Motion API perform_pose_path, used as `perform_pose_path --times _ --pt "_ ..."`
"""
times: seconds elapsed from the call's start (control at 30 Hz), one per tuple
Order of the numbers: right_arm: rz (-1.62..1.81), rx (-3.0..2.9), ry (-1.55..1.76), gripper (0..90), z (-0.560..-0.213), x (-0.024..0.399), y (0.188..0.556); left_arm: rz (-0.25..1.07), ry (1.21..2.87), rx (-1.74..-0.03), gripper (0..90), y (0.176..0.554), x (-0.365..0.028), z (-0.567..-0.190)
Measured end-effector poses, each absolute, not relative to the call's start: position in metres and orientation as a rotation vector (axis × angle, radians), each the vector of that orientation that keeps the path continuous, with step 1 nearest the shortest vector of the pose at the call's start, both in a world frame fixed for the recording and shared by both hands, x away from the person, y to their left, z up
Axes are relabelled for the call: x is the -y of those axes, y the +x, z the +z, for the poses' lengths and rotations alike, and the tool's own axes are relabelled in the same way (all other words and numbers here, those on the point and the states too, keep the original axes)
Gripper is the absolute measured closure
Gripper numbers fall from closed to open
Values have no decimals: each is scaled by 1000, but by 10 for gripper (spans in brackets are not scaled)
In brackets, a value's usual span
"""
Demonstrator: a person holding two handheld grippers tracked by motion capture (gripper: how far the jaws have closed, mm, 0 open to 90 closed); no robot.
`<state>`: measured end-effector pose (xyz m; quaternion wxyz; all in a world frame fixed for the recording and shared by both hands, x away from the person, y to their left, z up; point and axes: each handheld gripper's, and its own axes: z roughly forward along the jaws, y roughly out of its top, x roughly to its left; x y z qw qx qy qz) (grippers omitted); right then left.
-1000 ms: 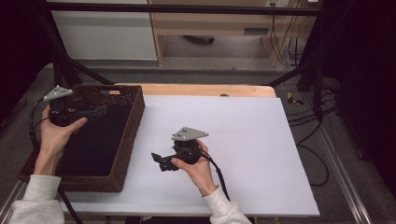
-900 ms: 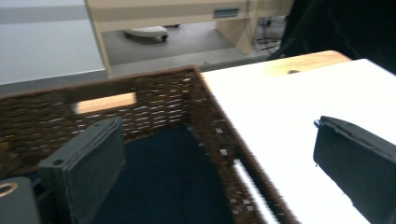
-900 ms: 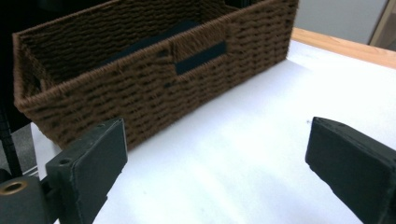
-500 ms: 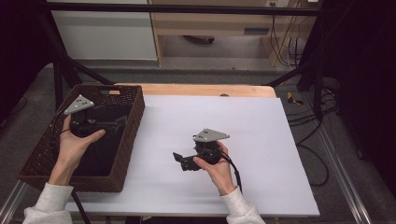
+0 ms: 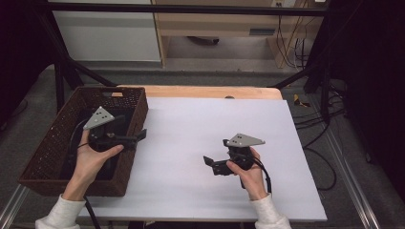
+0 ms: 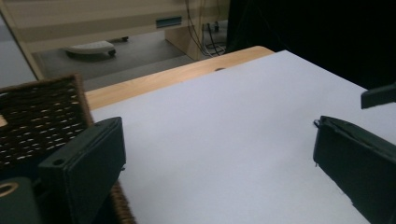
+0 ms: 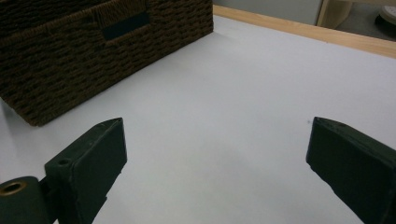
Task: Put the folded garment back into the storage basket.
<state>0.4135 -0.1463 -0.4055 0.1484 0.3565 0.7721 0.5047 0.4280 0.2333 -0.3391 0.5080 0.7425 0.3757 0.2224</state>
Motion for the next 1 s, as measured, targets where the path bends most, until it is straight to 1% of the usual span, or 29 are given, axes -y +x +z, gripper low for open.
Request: perform_pose_path --times 0.27,0.53,1.0 --pt "1414 -2215 1039 51 -414 180 408 487 1817 -838 21 417 -200 -356" --pt "1370 -2233 1055 52 -428 203 406 439 1852 -810 24 411 -177 -387" --pt "1318 -2244 1112 61 -458 233 400 372 1912 -801 24 404 -162 -440"
